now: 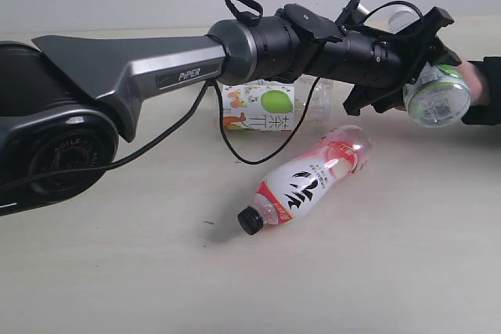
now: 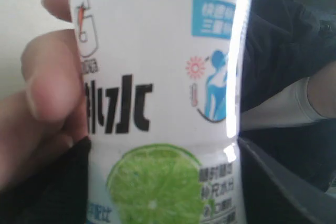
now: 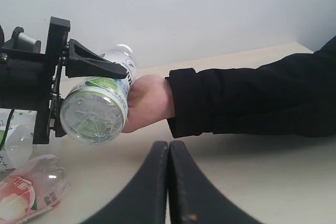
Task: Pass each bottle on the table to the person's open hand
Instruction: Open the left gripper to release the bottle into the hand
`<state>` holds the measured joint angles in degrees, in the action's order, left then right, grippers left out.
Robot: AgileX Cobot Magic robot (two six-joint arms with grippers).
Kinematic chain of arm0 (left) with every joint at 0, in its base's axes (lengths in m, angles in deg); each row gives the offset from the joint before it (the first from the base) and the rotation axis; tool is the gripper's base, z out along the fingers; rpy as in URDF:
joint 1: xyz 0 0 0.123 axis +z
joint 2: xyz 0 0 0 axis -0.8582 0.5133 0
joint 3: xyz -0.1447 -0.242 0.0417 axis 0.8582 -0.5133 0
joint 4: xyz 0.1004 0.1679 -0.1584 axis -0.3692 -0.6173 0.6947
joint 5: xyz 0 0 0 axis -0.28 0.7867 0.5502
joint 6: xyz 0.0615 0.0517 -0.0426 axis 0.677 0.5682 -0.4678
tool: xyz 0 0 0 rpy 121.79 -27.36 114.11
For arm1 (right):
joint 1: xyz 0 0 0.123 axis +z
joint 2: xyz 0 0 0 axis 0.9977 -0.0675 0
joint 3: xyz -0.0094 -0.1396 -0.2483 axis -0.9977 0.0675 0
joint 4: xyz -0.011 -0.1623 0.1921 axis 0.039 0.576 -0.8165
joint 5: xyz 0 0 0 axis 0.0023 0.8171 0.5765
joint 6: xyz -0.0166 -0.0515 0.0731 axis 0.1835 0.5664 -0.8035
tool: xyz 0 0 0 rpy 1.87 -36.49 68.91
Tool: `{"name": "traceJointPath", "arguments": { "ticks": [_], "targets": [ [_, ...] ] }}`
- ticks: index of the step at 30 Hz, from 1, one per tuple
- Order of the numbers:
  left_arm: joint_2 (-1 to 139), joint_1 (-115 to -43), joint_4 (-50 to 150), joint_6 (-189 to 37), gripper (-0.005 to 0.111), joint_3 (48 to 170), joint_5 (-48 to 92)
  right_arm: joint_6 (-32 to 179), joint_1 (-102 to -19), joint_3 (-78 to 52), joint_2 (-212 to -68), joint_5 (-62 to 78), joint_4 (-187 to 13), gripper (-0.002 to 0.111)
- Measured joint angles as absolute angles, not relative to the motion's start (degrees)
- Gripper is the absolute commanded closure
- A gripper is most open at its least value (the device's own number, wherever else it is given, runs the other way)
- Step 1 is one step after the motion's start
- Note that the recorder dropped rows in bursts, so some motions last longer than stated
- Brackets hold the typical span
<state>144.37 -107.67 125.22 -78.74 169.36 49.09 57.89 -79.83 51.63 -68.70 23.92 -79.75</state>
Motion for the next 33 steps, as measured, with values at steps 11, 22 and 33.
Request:
{"name": "traceJointPath", "arguments": {
  "ticks": [11,22,33],
  "targets": [
    [144.4,-107.7,125.2,-78.2,0.028,169.4,50.8,57.9,-79.8,51.6,-68.7,23.9,-79.7,0.108],
    [144.4,-107.5,125.6,-74.6,0.014,169.5,52.3,57.9,-79.8,51.6,-68.7,23.9,-79.7,0.108],
    [144.1,-103.0,125.6,-68.2,0.014,169.5,66.3,57.9,-79.8,51.6,-68.7,23.9,-79.7,0.108]
  ]
}}
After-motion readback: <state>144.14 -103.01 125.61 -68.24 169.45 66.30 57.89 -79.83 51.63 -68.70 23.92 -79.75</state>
